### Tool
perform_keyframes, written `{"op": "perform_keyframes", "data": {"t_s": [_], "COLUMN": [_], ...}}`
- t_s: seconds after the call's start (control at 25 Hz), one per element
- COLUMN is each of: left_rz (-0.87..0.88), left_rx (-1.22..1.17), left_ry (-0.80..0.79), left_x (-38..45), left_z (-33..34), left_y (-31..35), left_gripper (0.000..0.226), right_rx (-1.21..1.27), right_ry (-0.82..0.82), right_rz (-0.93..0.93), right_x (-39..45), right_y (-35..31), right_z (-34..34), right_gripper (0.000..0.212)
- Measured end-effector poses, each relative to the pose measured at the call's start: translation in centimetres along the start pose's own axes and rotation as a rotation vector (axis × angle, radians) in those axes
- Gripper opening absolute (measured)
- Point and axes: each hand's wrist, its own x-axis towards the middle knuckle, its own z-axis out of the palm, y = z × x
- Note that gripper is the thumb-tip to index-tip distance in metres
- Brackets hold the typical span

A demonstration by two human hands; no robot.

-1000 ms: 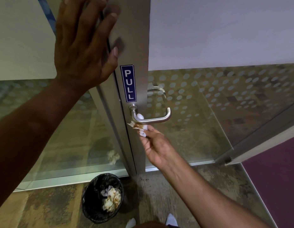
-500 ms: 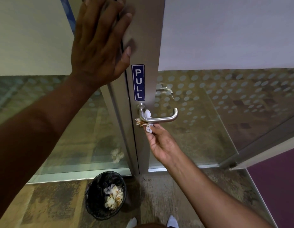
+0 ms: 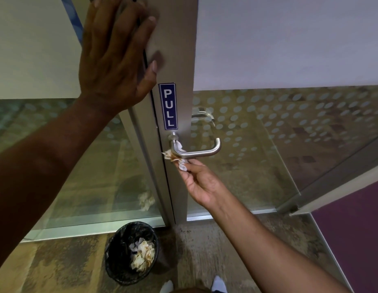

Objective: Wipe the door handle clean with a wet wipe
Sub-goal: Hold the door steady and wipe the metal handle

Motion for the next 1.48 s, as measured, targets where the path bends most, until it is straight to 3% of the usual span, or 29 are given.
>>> {"op": "perform_keyframes", "data": {"t_s": [0.24,0.52,0.72,0.84,1.0,1.12,1.24,1.36,1.48], "left_rz": [0.021,0.023,0.025,0.032,0.023,0.015,-0.013,-0.239,-0.817], "left_rx": [0.066,0.084,0.1,0.088,0.065,0.015,-0.114,-0.544,-1.172], "left_ry": [0.011,0.028,-0.002,-0.008,-0.046,-0.113,-0.115,-0.306,-0.692], "left_x": [0.0,0.1,0.0,0.2,0.3,0.7,0.1,-3.5,-6.0], "left_z": [0.0,0.3,0.0,0.0,-0.6,-1.5,-3.8,-7.0,-9.9], "left_y": [0.1,0.2,0.1,0.1,0.2,0.6,2.6,8.2,15.0], "left_gripper": [0.06,0.058,0.06,0.06,0.059,0.059,0.051,0.03,0.024], "right_rx": [0.019,-0.031,-0.475,-1.029,-1.624,-1.77,-1.693,-1.574,-1.483], "right_ry": [-0.016,0.022,0.153,0.204,0.118,0.065,-0.005,-0.117,-0.251], "right_rz": [0.011,-0.132,-0.309,-0.533,-0.706,-0.779,-0.849,-0.891,-0.913], "right_x": [-0.3,-1.6,-0.2,0.0,-0.9,-1.8,-4.0,-6.8,-8.5], "right_y": [-0.2,-7.0,-9.3,-10.7,-12.2,-12.6,-11.9,-9.9,-7.8], "right_z": [-1.3,-5.0,-3.9,-3.3,-1.8,-1.1,-1.1,-2.0,-3.2], "right_gripper": [0.028,0.048,0.043,0.039,0.037,0.034,0.036,0.043,0.044]}}
